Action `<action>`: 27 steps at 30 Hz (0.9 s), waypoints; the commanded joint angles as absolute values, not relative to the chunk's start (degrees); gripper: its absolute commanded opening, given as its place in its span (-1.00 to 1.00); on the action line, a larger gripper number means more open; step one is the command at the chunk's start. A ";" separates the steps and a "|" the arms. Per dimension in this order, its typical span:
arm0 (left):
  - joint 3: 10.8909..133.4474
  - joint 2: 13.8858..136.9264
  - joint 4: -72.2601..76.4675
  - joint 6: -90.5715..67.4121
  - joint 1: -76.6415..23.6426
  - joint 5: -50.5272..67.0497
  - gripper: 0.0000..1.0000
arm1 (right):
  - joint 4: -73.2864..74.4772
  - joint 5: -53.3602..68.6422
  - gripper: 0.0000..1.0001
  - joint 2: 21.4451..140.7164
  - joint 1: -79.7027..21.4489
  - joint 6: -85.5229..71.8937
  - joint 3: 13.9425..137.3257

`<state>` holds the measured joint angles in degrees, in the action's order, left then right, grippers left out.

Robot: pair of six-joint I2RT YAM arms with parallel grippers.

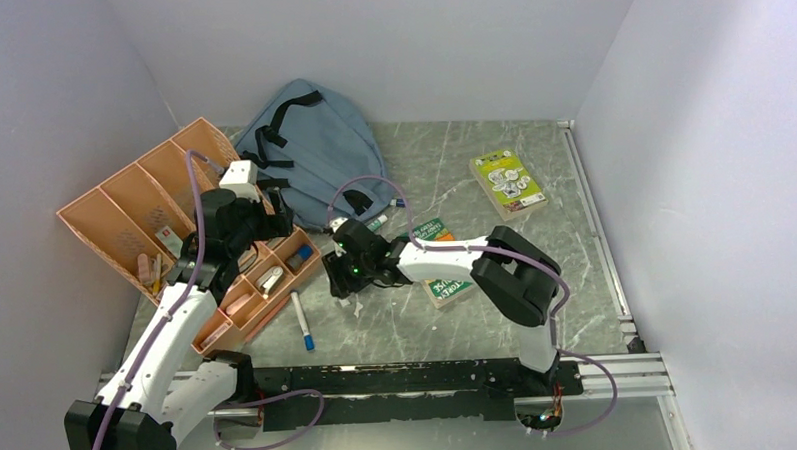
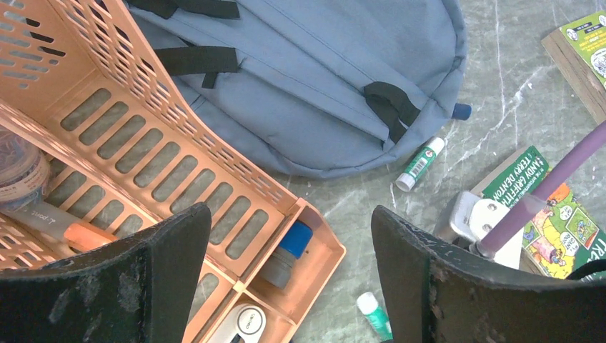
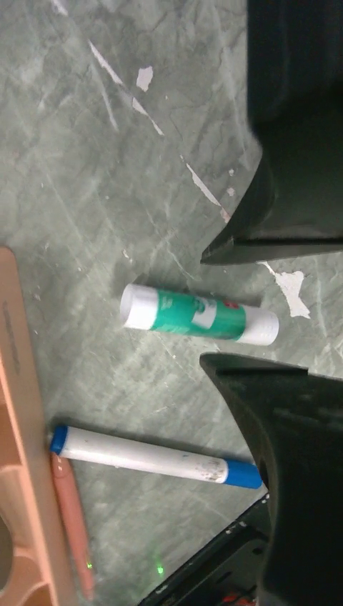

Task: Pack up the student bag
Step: Place the stationery at the center of the board, then adjust the student bag at the center of the board.

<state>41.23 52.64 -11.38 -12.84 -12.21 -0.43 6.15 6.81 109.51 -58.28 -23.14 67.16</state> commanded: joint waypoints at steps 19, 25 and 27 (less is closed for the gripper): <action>41.49 52.86 -9.65 -12.35 -12.39 0.39 0.73 | 10.11 -20.38 0.79 98.18 -47.89 -25.22 71.51; 41.62 53.17 -9.21 -12.36 -12.39 0.96 0.73 | 6.33 -10.77 0.86 101.48 -36.67 -26.50 73.02; 41.57 53.17 -9.10 -12.37 -12.39 1.16 0.73 | 7.82 -8.84 0.90 105.01 -34.26 -26.25 76.50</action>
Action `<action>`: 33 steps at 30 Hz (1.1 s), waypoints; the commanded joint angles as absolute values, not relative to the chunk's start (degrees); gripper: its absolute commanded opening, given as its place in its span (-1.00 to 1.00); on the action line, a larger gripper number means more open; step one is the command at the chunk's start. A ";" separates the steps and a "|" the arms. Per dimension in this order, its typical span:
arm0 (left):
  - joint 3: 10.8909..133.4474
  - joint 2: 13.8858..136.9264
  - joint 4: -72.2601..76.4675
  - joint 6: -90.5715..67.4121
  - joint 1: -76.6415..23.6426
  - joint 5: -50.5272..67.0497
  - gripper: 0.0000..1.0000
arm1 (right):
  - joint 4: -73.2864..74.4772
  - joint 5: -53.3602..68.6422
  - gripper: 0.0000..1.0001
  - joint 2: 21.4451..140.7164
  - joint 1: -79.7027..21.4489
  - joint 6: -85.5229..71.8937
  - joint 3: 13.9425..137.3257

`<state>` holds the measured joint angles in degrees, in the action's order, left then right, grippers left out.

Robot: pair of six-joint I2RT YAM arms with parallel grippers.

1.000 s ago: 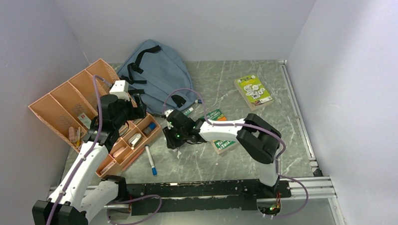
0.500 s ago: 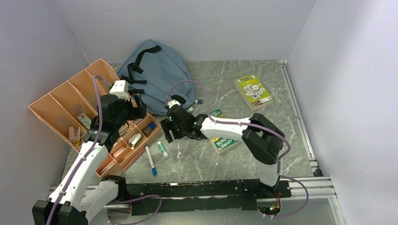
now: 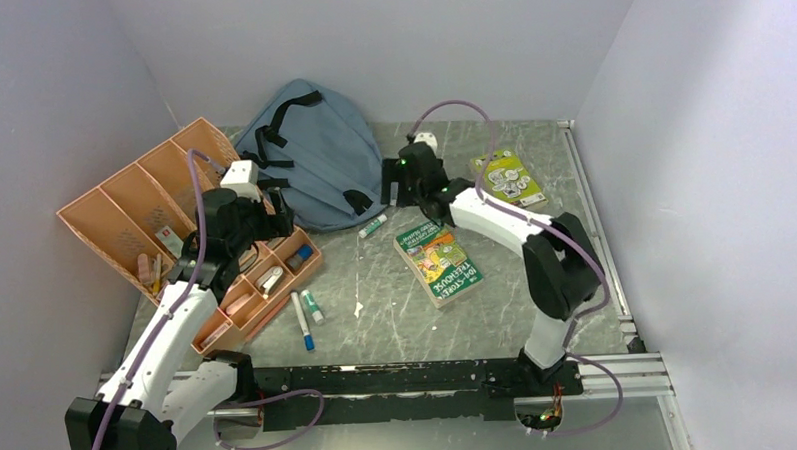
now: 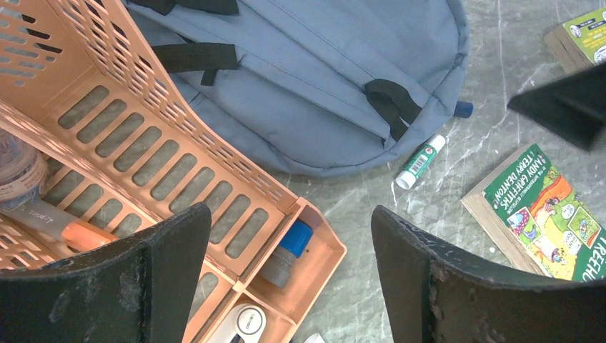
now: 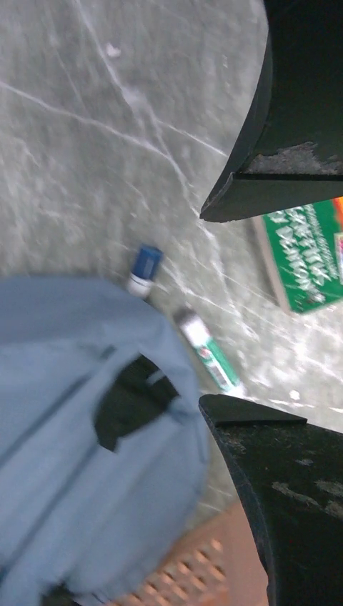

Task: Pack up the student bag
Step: Adjust the student bag at the center of the board.

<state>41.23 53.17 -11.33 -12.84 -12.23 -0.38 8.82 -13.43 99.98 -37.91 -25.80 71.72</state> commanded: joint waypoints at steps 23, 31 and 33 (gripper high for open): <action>41.57 52.47 -9.27 -12.40 -12.39 2.09 0.73 | 11.48 10.38 0.31 137.00 -27.95 -23.36 107.90; 41.49 52.47 -9.19 -12.44 -12.39 2.21 0.73 | 7.53 15.24 -0.42 130.69 -27.95 -23.80 107.98; 41.57 52.47 -9.09 -12.40 -12.39 2.22 0.74 | 6.86 17.24 -0.60 128.92 -27.94 -24.50 109.17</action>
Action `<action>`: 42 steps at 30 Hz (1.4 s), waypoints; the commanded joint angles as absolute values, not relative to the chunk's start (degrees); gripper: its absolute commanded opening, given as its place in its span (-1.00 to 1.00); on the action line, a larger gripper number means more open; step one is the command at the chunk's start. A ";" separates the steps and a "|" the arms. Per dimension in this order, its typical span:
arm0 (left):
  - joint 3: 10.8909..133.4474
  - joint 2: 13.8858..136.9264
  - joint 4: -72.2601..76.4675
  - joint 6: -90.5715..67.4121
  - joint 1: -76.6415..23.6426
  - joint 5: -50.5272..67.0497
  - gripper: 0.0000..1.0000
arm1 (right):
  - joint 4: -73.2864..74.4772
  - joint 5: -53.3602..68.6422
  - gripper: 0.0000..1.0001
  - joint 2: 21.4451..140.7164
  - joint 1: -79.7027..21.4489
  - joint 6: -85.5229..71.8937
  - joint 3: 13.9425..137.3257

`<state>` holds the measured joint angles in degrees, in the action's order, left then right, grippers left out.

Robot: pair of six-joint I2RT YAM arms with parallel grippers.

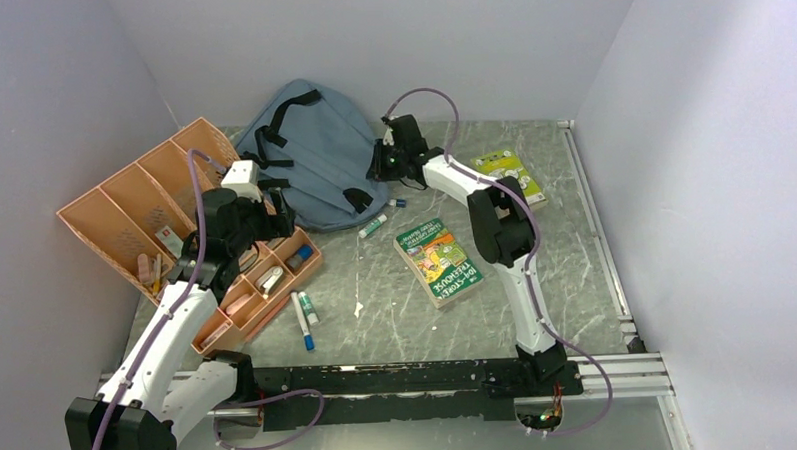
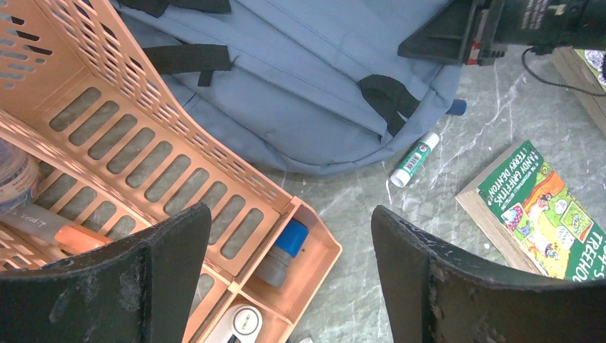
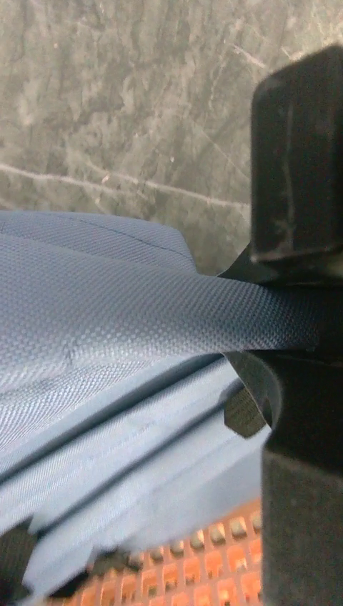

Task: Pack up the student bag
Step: Adjust the student bag at the center of the board.

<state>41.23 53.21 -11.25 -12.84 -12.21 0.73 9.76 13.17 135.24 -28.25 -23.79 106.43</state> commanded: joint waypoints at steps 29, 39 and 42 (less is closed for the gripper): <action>50.02 64.05 9.54 9.04 -24.60 6.67 0.94 | -4.22 19.43 -1.00 112.46 -24.95 -54.93 104.56; 55.12 73.64 16.05 12.25 -30.11 4.28 0.94 | -5.43 19.25 -1.00 109.93 -24.09 -60.14 100.33; 56.40 75.56 16.66 12.04 -31.27 3.46 0.94 | -5.38 19.45 -1.00 109.50 -24.08 -60.35 99.79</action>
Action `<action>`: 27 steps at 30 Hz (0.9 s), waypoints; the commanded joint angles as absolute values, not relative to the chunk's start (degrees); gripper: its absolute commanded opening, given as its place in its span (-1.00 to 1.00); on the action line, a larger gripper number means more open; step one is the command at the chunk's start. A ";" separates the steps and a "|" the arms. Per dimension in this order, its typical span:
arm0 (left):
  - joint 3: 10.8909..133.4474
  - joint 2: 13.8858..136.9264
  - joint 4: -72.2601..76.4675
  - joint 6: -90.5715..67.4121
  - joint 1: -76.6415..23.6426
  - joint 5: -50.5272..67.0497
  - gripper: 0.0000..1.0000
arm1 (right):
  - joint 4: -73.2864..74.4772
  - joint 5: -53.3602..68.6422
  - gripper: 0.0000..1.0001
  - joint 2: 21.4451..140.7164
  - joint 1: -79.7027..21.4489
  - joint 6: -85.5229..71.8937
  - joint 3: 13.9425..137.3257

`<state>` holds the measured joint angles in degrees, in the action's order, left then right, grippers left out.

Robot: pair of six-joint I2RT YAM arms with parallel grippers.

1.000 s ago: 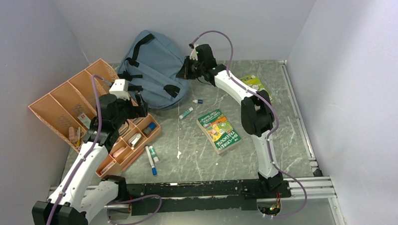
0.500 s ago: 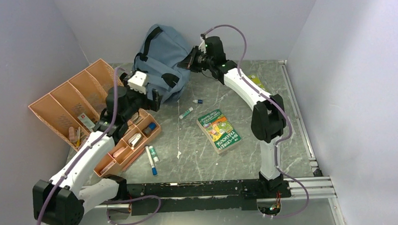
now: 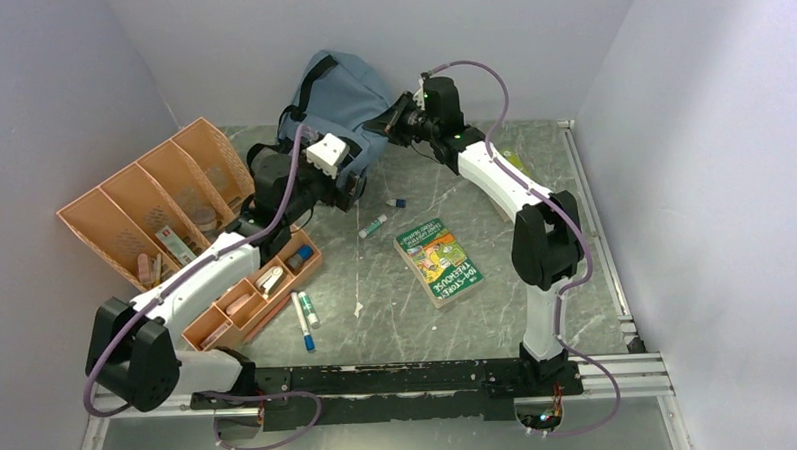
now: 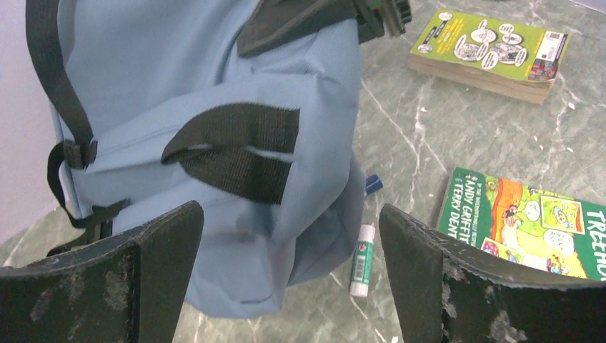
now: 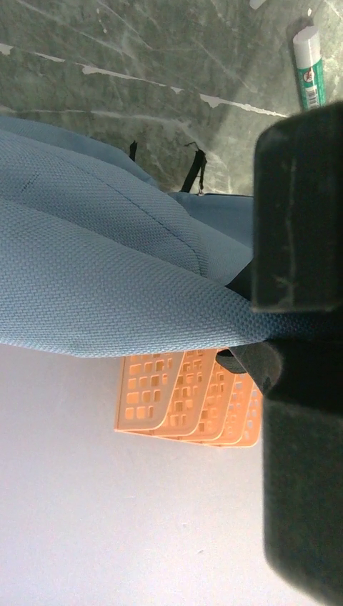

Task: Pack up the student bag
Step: Adjust the student bag at the center of the board.

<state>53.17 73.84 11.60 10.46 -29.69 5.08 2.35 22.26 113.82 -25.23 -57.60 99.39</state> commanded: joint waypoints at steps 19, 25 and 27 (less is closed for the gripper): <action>63.92 87.65 15.46 17.91 -35.59 -11.56 0.40 | -6.81 23.49 -1.00 107.24 -24.07 -61.73 98.88; 67.02 87.22 13.08 20.24 -35.60 -14.42 -0.53 | -4.86 21.78 -0.66 104.78 -23.68 -58.15 97.17; 68.29 86.81 12.48 21.17 -35.60 -15.14 -0.83 | -4.58 20.87 -0.46 103.34 -23.09 -56.94 95.75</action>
